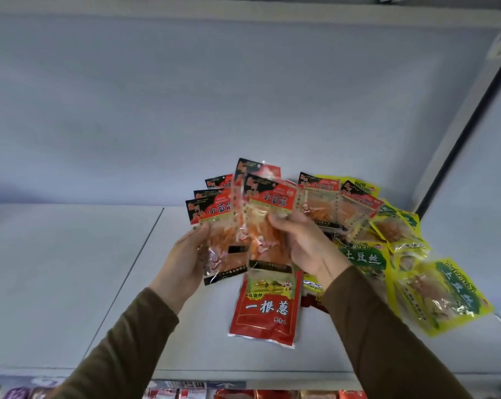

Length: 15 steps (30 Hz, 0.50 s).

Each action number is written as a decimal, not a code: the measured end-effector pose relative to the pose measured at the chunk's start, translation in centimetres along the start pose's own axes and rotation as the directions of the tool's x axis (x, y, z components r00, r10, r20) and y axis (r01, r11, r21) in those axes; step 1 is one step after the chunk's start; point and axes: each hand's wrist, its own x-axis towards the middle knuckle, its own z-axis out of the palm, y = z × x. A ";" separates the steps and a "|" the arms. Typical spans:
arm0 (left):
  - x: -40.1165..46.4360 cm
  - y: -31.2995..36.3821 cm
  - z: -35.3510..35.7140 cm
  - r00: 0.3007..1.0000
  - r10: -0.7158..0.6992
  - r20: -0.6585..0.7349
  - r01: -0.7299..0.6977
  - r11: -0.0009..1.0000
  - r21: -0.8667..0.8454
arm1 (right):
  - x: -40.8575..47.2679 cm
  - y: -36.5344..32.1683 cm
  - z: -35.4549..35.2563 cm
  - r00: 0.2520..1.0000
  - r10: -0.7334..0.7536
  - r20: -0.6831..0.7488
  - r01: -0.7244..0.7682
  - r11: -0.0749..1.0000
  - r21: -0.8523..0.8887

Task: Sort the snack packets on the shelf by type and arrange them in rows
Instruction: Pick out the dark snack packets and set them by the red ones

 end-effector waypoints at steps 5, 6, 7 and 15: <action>-0.6 0.6 1.2 0.989 -0.111 0.097 0.118 0.990 -0.078 | 0.8 1.8 2.3 0.994 0.037 -0.100 -0.039 0.999 -0.015; -0.8 0.8 1.3 0.986 -0.117 0.118 0.125 0.990 -0.063 | 1.0 2.0 2.5 0.993 0.035 -0.110 -0.036 0.999 -0.008; -1.0 1.0 1.4 0.984 -0.109 0.143 0.115 0.993 -0.036 | 1.2 2.2 2.7 0.994 0.025 -0.111 -0.024 1.000 0.010; -2.2 0.9 1.5 0.982 -0.047 0.182 0.023 0.991 0.133 | 1.1 3.5 7.5 0.981 -0.101 -0.167 0.046 0.951 -0.307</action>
